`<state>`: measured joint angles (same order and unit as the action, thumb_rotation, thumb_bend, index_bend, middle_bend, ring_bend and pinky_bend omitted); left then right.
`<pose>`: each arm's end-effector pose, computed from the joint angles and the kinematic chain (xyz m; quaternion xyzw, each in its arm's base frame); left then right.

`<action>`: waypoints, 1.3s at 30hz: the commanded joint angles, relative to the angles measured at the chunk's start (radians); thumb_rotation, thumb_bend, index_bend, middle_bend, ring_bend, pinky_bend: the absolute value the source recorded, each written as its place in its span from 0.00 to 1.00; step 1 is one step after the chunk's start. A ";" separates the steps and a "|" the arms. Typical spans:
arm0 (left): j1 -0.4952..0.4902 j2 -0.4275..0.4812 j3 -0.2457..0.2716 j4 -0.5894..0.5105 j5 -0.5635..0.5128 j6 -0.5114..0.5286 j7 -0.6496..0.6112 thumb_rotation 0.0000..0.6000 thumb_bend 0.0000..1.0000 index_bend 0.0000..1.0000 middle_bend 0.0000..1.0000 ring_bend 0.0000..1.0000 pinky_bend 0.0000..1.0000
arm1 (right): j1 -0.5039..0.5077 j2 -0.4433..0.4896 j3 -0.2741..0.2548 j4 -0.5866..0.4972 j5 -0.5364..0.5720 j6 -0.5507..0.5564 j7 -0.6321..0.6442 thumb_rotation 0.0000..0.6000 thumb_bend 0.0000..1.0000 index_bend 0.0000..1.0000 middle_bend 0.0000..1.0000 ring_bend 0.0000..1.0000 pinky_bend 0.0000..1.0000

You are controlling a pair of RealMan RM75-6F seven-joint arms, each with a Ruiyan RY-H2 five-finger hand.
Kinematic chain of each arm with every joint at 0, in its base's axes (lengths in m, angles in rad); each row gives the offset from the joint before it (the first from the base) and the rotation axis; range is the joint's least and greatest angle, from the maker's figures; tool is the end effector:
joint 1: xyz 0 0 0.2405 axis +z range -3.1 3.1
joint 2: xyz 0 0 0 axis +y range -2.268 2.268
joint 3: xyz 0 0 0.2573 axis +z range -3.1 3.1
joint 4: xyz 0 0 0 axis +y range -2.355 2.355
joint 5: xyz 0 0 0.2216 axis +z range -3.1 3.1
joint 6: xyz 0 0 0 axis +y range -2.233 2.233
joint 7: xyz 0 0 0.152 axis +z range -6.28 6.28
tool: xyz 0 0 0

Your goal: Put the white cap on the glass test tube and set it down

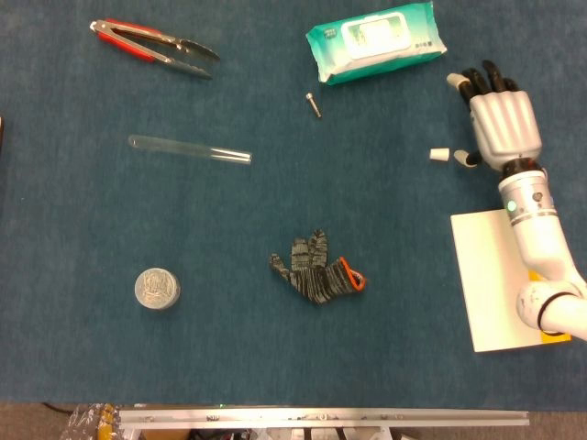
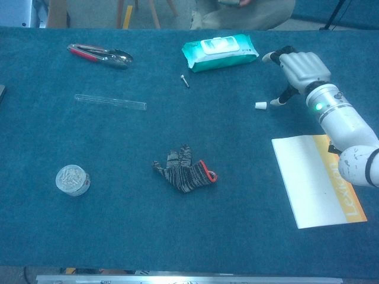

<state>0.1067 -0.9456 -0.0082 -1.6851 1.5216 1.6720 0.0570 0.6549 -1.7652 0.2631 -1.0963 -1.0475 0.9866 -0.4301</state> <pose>-0.3297 0.1183 0.2158 -0.5668 -0.3456 -0.3269 0.6726 -0.2181 -0.3808 -0.0490 0.6787 -0.3867 0.3111 0.5414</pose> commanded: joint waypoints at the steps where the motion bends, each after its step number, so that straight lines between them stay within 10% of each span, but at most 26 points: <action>1: 0.001 -0.001 -0.001 0.004 -0.003 -0.001 -0.003 0.92 0.34 0.19 0.15 0.01 0.07 | 0.010 -0.015 0.003 0.021 0.003 -0.007 0.008 1.00 0.00 0.19 0.17 0.06 0.23; 39: 0.009 -0.003 -0.005 0.031 0.003 0.011 -0.029 0.92 0.34 0.19 0.15 0.01 0.07 | 0.046 -0.033 0.008 -0.016 -0.013 0.016 0.004 1.00 0.00 0.18 0.17 0.06 0.23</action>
<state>0.1161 -0.9483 -0.0128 -1.6545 1.5242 1.6826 0.0279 0.7012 -1.8025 0.2708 -1.1059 -1.0588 0.9982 -0.4251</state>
